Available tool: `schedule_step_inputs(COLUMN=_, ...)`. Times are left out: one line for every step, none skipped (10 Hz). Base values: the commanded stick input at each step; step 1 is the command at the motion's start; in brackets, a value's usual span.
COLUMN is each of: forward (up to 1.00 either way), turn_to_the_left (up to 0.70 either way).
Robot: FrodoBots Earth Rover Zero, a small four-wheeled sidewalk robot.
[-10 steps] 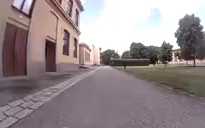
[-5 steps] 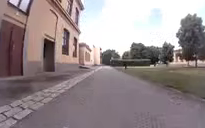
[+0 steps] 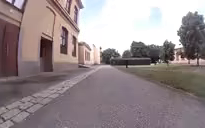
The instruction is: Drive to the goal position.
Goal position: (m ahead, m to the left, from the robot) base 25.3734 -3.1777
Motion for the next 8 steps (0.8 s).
schedule_step_inputs(forward=0.85, turn_to_the_left=0.01)
schedule_step_inputs(forward=0.85, turn_to_the_left=0.01)
schedule_step_inputs(forward=0.85, turn_to_the_left=0.01)
schedule_step_inputs(forward=0.85, turn_to_the_left=0.01)
schedule_step_inputs(forward=0.85, turn_to_the_left=0.01)
schedule_step_inputs(forward=0.85, turn_to_the_left=0.01)
schedule_step_inputs(forward=0.85, turn_to_the_left=0.01)
schedule_step_inputs(forward=0.85, turn_to_the_left=0.01)
